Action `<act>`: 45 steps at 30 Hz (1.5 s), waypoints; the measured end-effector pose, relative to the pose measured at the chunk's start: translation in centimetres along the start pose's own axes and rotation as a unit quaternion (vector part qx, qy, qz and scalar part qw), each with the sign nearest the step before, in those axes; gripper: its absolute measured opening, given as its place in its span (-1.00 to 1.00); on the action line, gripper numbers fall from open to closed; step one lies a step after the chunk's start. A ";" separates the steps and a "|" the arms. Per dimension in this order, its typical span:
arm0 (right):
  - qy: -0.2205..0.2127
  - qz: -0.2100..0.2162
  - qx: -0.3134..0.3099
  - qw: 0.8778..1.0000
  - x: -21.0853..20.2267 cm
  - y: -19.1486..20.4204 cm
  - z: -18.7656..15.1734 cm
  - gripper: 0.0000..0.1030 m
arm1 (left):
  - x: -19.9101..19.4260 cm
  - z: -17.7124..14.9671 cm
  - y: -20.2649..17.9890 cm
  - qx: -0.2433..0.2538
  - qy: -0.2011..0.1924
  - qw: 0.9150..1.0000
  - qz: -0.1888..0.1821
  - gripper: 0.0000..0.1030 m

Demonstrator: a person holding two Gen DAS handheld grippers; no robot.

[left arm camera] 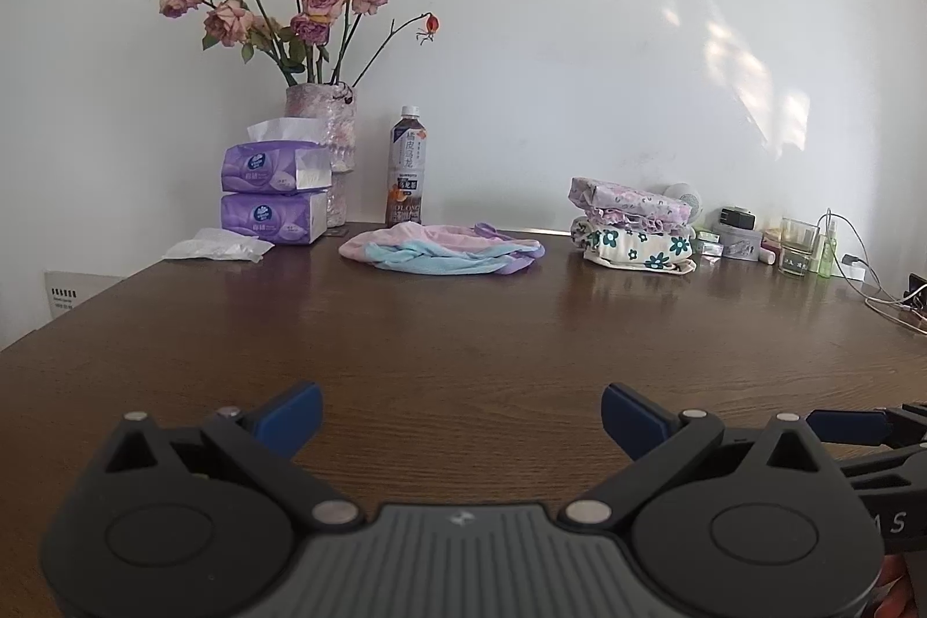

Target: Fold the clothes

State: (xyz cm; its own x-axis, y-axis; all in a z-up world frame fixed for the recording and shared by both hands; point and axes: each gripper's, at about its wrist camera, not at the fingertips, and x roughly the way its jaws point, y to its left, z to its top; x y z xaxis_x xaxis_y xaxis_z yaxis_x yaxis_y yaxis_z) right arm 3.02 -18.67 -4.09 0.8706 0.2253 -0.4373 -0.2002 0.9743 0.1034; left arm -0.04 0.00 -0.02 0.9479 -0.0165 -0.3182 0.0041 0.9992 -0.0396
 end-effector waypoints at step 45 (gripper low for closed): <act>-0.001 0.000 0.008 1.000 0.2 -0.3 -0.1 0.99 | -0.5 -0.5 -0.1 -0.008 -0.014 1.000 0.011 0.99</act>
State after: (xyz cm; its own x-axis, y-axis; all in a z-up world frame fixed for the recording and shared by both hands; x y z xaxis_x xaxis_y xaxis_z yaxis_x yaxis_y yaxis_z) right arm 3.21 -18.90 -4.25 0.8716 0.2258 -0.4351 -0.1933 0.9740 0.1183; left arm -0.68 -0.11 -0.30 0.9562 0.0076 -0.2926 -0.0224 0.9986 -0.0471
